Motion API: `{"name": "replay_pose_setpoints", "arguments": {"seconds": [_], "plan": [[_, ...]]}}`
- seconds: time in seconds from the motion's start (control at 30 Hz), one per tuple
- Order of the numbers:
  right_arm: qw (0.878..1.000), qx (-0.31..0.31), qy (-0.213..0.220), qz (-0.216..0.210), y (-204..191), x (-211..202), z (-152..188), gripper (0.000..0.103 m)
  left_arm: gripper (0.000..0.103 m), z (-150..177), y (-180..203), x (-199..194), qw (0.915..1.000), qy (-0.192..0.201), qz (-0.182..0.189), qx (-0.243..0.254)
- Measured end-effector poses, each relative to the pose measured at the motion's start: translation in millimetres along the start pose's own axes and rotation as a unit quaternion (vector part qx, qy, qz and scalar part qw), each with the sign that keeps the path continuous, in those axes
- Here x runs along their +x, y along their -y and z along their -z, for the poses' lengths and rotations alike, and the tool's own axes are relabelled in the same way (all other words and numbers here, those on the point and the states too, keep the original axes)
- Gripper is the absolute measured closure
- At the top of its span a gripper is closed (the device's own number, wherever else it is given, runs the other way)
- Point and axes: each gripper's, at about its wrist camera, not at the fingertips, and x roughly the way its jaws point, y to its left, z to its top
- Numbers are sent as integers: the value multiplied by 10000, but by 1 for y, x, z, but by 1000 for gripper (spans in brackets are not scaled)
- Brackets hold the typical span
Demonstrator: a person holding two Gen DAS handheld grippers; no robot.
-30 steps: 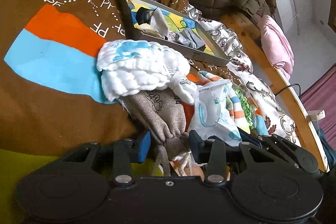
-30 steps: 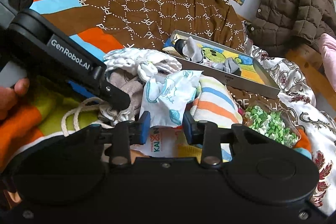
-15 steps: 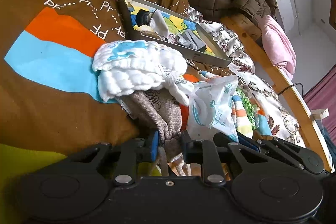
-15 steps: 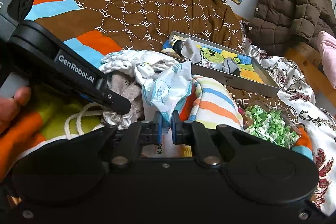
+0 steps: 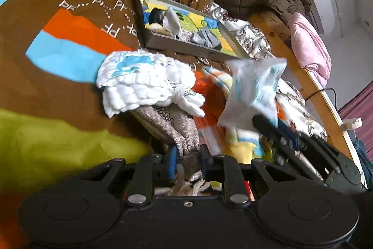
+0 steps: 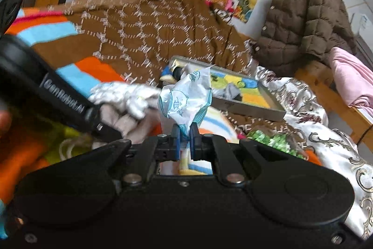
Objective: Organize soft objects
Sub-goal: 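Carry the beige bag over the tray with the left tool while the right tool carries the printed cloth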
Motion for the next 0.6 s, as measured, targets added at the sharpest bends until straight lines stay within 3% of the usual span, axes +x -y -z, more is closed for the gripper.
{"name": "replay_pose_setpoints", "arguments": {"seconds": [0.27, 0.6], "plan": [[9981, 457, 320, 253, 27, -24, -2, 101, 82, 4, 18, -28, 9985, -174, 324, -412], [9928, 830, 769, 391, 56, -49, -2, 100, 83, -10, 60, -80, 9997, -96, 190, 147]]}}
